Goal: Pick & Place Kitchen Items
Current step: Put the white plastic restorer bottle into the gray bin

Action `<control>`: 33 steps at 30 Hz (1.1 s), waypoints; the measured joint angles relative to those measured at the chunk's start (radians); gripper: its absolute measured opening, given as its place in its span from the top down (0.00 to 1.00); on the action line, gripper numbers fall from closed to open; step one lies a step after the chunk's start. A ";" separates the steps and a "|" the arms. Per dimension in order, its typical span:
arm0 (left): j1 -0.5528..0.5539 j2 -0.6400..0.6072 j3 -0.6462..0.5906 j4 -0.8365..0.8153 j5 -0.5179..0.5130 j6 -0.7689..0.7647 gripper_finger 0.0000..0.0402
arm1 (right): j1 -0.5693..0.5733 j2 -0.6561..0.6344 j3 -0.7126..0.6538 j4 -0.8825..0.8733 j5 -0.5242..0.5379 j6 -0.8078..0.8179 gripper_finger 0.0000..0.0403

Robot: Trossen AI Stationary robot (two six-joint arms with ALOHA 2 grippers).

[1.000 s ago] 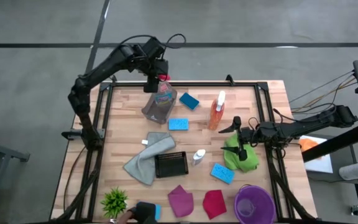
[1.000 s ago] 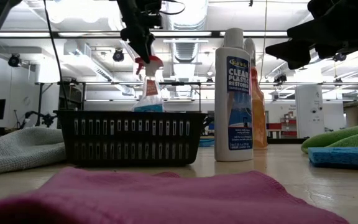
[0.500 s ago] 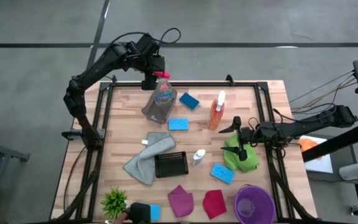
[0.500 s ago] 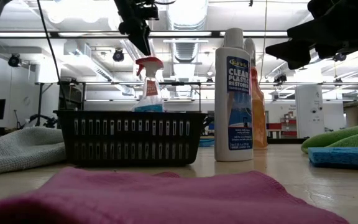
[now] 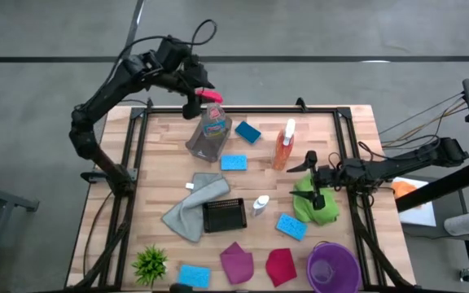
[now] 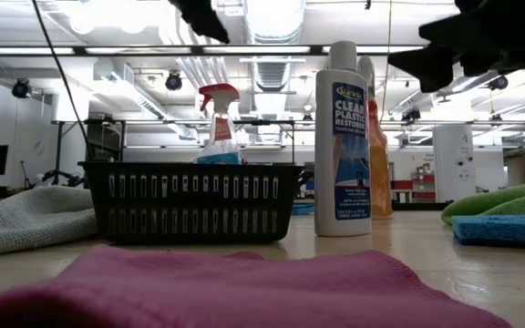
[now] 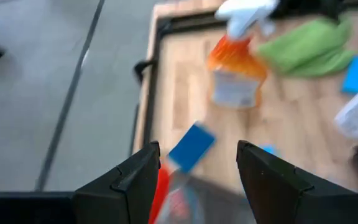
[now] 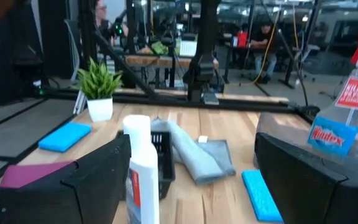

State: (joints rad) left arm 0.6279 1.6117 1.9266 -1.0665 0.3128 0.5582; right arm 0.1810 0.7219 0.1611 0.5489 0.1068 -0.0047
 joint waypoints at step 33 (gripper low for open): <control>-0.093 -0.948 -1.372 0.960 -0.089 -0.402 0.46 | 0.000 0.299 0.475 -0.524 -0.079 -0.021 0.16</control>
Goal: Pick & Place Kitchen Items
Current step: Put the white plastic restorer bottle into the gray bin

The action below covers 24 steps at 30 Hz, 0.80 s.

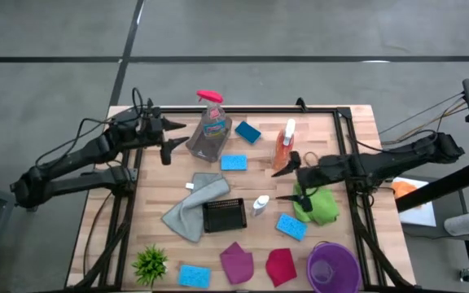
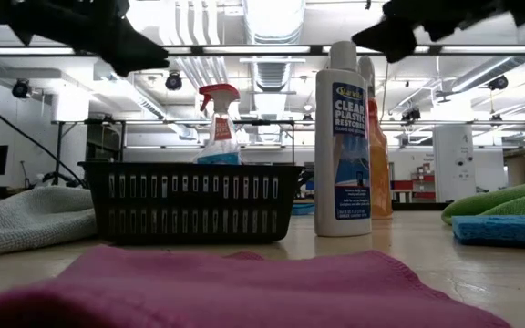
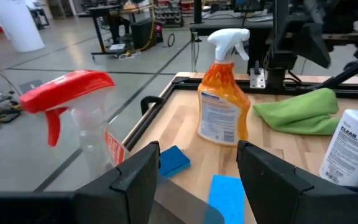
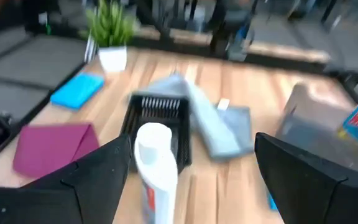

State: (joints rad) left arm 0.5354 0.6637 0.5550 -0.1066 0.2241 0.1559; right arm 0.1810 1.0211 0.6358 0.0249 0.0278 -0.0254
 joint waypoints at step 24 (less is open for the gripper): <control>0.001 -0.176 -0.136 -0.090 -0.106 -0.001 0.46 | 0.000 0.508 0.667 -0.723 -0.209 0.024 0.16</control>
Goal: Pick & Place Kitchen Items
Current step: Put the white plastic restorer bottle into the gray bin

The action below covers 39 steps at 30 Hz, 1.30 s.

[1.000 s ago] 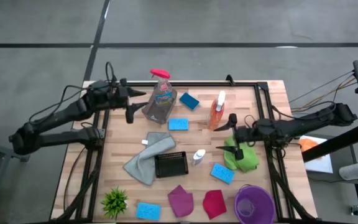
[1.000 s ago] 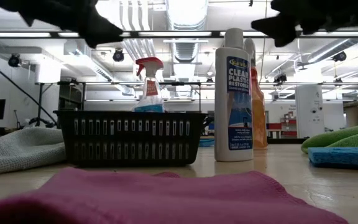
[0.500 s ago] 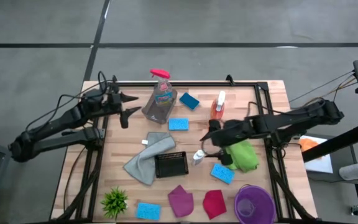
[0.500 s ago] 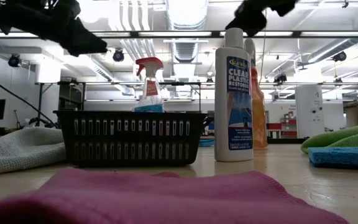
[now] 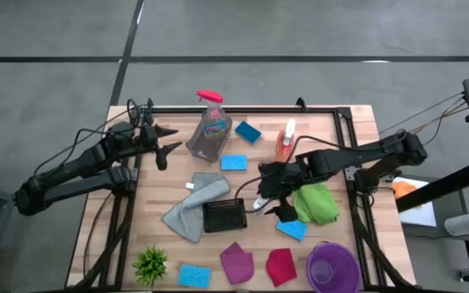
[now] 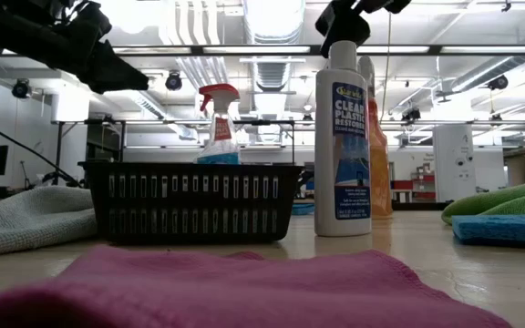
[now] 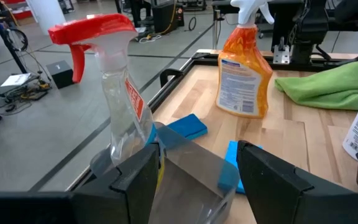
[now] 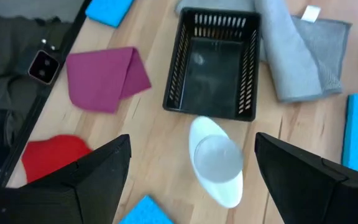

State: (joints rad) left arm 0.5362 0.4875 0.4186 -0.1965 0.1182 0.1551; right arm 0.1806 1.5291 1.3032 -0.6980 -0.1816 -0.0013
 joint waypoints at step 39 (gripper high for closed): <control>0.000 -0.001 0.000 -0.004 -0.022 -0.019 0.46 | 0.000 0.134 0.135 -0.166 0.043 -0.044 0.33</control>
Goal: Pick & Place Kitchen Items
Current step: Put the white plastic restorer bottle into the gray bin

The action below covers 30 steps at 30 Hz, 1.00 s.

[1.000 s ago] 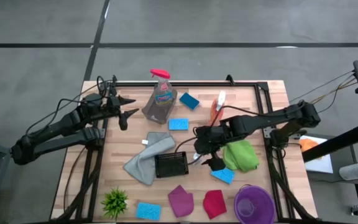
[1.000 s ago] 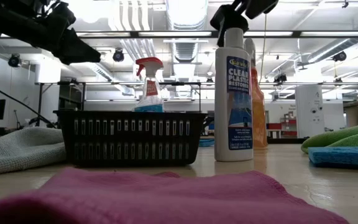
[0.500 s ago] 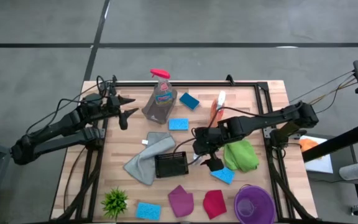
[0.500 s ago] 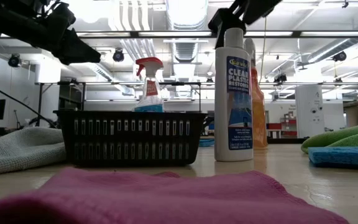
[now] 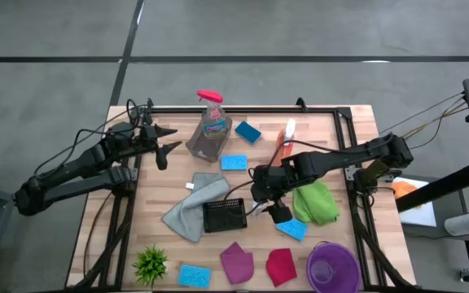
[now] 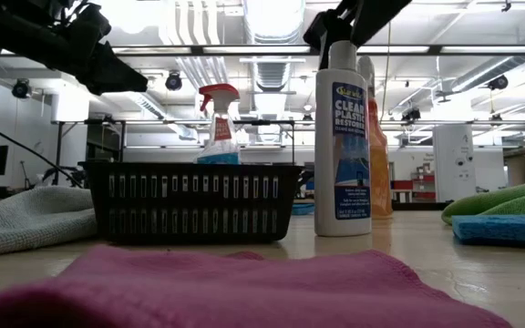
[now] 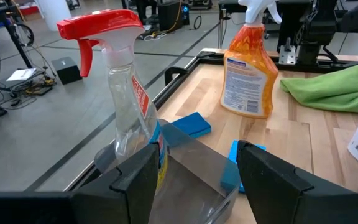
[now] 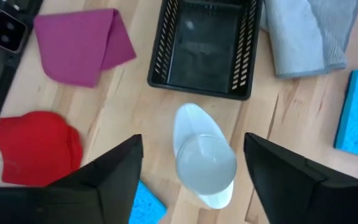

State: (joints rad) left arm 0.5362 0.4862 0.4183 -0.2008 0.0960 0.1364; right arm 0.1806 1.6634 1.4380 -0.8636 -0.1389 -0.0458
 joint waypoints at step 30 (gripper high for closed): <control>0.000 0.000 0.000 0.000 0.000 0.000 0.46 | 0.000 0.016 0.038 -0.039 0.000 -0.003 0.73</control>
State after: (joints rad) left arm 0.5358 0.4861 0.4183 -0.2008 0.0963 0.1364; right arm 0.1807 1.6798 1.4758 -0.9023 -0.1388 -0.0488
